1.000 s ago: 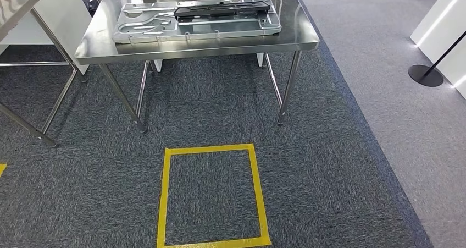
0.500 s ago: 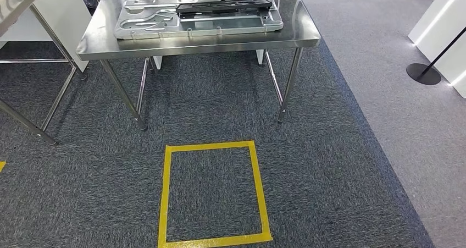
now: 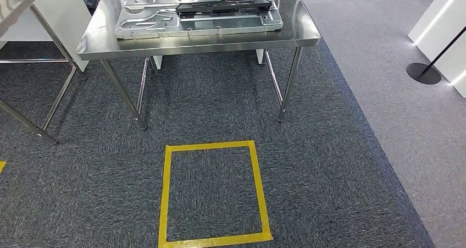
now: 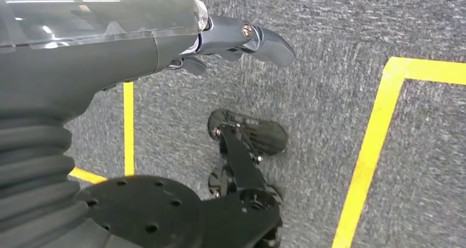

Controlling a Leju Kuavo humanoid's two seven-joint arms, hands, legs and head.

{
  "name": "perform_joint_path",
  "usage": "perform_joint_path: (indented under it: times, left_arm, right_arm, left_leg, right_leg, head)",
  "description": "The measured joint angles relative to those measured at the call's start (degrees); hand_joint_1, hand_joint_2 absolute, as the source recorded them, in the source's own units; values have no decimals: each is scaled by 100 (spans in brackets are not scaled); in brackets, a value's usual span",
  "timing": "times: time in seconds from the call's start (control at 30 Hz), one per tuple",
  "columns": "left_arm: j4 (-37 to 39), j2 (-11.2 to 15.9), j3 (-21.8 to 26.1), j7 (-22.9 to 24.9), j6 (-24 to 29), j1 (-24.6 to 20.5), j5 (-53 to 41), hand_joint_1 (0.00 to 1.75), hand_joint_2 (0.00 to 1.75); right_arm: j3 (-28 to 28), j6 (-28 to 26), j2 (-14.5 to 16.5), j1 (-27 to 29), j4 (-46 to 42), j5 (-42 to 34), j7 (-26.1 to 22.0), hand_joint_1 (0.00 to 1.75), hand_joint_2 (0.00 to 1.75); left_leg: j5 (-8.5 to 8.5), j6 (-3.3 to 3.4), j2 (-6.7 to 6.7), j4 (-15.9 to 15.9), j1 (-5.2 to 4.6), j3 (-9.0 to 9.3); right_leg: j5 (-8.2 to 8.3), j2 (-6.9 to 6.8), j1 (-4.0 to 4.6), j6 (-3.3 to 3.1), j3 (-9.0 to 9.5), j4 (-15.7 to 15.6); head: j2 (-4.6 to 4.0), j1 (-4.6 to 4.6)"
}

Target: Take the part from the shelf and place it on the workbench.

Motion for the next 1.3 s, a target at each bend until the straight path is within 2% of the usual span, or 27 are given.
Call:
perform_joint_path:
  times: [1.07, 1.3]
  left_arm:
    - [-672, 375, -4341, 864, 202, 822, 3227, 0, 0]
    - [-786, 441, -5135, 1032, 234, 964, 3863, 0, 0]
  right_arm:
    - [2706, 327, -126, 673, -694, -3508, -89, 0, 0]
    - [3202, 376, -144, 790, -822, -4201, -128, 0, 0]
  left_leg:
    - [4, 3, 0, -1, 0, 2]
    - [4, 4, 1, -1, 0, 4]
  right_leg:
    - [3, 0, 0, 1, 3, 2]
    - [3, 0, 0, 1, 3, 1]
  head:
    - [0, 0]
    - [0, 0]
